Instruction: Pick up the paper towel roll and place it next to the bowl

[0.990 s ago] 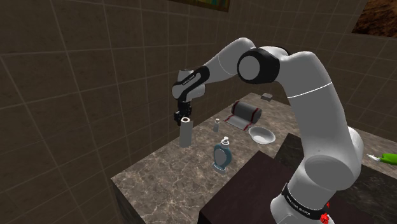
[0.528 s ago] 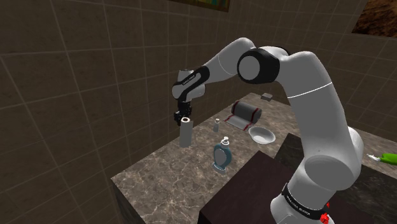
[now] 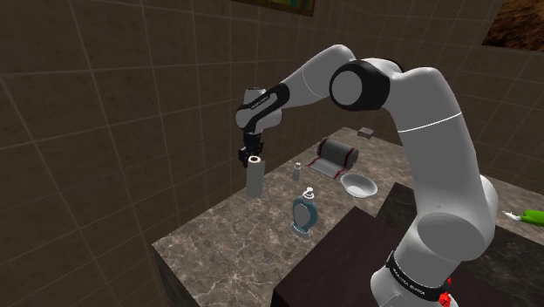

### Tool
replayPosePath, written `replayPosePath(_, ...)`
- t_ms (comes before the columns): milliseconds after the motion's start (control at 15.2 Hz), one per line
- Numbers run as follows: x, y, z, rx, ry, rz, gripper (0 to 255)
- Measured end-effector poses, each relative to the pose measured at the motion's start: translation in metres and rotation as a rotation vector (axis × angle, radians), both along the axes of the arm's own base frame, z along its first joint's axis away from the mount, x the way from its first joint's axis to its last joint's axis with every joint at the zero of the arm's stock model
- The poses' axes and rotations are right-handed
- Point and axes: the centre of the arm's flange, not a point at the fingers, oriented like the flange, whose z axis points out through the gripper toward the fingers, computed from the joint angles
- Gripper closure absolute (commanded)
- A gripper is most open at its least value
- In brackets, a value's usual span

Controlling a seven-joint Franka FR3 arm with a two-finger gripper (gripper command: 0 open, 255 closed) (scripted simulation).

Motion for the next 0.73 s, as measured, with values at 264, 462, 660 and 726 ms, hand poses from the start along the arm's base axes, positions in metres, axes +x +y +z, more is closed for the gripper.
replayPosePath(264, 0.000, -0.001, 0.019, 0.000, 0.000, 0.000, 255)
replayPosePath(462, 0.000, -0.001, 0.036, 0.000, 0.000, 0.000, 255)
replayPosePath(660, 0.000, 0.000, 0.052, 0.000, 0.000, 0.000, 255)
replayPosePath(726, 0.000, -0.001, 0.057, 0.000, 0.000, 0.000, 255)
